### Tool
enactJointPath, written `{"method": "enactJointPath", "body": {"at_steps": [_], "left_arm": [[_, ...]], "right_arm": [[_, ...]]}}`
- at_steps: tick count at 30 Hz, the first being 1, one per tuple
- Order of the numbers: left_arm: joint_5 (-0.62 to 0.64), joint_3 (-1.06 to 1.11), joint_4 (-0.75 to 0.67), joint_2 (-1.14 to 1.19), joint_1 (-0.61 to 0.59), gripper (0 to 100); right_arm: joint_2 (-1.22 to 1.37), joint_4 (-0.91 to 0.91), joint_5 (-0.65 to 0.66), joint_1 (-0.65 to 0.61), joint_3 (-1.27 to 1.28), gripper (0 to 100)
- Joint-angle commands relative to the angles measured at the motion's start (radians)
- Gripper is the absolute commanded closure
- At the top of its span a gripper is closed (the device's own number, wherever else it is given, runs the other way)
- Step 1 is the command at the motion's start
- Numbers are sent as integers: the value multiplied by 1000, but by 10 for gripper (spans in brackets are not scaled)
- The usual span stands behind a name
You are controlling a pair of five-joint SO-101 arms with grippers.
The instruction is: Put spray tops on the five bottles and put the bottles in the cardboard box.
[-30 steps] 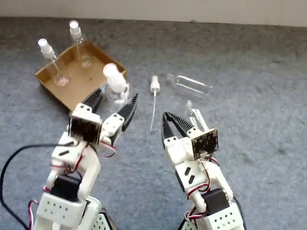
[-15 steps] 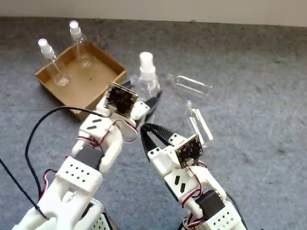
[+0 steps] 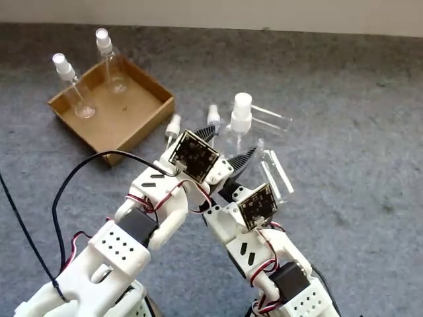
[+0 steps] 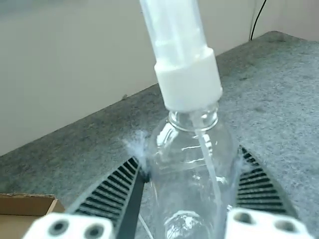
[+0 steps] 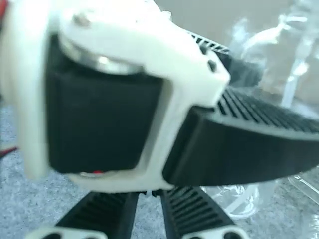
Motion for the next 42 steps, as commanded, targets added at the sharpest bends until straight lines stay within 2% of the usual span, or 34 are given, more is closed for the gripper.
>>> {"method": "enactJointPath", "body": {"at_steps": [1,4,8,13,21,32,37,42], "left_arm": [[-2,-65,-21,1,16,853],[-2,-58,-14,-5,10,853],[-2,-59,74,-90,16,853],[-2,-30,173,-197,1,853],[-3,42,178,-348,-18,853],[-3,4,170,-269,-371,853],[-3,-147,170,-85,-493,853],[-3,-262,160,128,-558,853]], "right_arm": [[-5,4,11,1,156,993],[-5,4,11,70,156,993],[-7,2,5,137,156,993],[-7,2,9,142,156,993],[-5,5,9,143,156,993],[-8,59,9,140,157,993],[-7,59,9,140,157,993],[-5,61,9,142,157,993]]}}
